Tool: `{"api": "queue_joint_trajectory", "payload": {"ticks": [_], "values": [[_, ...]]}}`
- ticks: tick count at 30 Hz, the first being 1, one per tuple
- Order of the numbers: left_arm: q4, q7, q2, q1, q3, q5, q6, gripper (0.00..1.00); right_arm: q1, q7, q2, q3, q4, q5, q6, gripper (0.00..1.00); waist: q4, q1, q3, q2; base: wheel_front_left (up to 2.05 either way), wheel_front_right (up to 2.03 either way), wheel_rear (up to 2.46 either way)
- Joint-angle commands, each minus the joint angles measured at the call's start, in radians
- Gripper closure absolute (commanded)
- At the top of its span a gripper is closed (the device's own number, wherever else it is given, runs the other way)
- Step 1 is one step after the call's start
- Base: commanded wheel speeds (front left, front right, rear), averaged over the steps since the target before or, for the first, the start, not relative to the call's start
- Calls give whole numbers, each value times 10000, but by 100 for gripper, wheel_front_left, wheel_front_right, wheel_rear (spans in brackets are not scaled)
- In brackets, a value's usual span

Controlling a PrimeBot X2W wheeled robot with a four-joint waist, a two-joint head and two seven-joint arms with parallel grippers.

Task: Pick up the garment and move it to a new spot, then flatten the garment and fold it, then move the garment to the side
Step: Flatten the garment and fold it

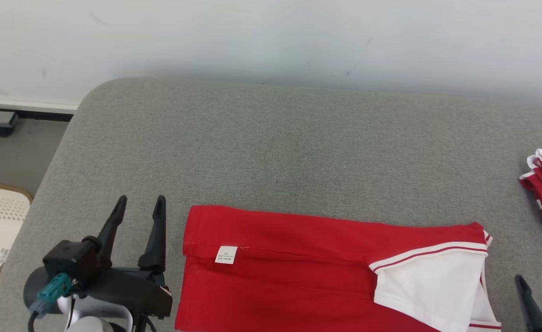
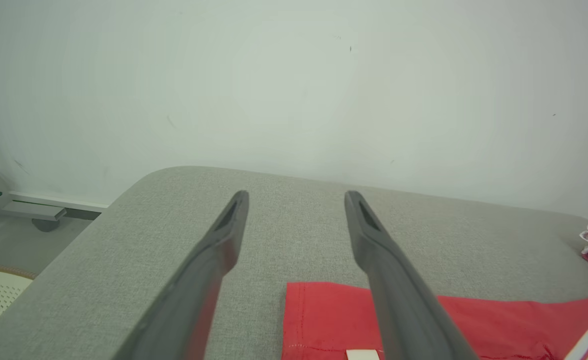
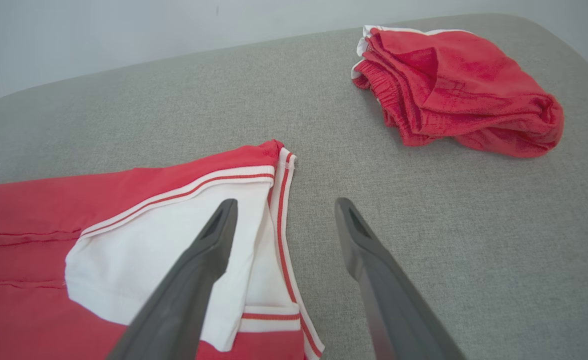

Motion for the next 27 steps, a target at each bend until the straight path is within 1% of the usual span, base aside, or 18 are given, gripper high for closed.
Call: {"api": "queue_joint_trajectory", "payload": {"ticks": [1,4,7,12,15,18,27], "values": [[158,-96,5,-129,87,77,27,0,-211,-467,-17,46,153,-121,1,0,-171,2,-101,1,0,0,0],[481,-187,-43,-198,217,105,106,0,-555,-1554,-23,150,632,-216,1,0,-295,2,-192,1,0,0,0],[810,-135,-141,-213,302,-87,90,0,-837,-2500,-16,398,1020,-405,1,0,-404,2,-270,1,0,0,0],[1389,-95,-147,-228,302,-353,-238,0,-1193,-3627,-25,894,1670,-655,1,0,-552,2,-590,1,0,0,0],[1661,-3,-98,-231,205,-409,-431,0,-1371,-3969,-21,1165,2027,-822,1,0,-594,2,-771,1,0,0,0],[1905,49,-104,-243,186,-478,-486,0,-1591,-4208,-24,1423,2251,-1105,1,0,-617,2,-911,1,0,0,0],[2581,449,-246,-169,115,-852,-680,0,-2211,-4349,-23,2217,2792,-1704,1,0,-532,2,-1050,1,0,0,0]]}}
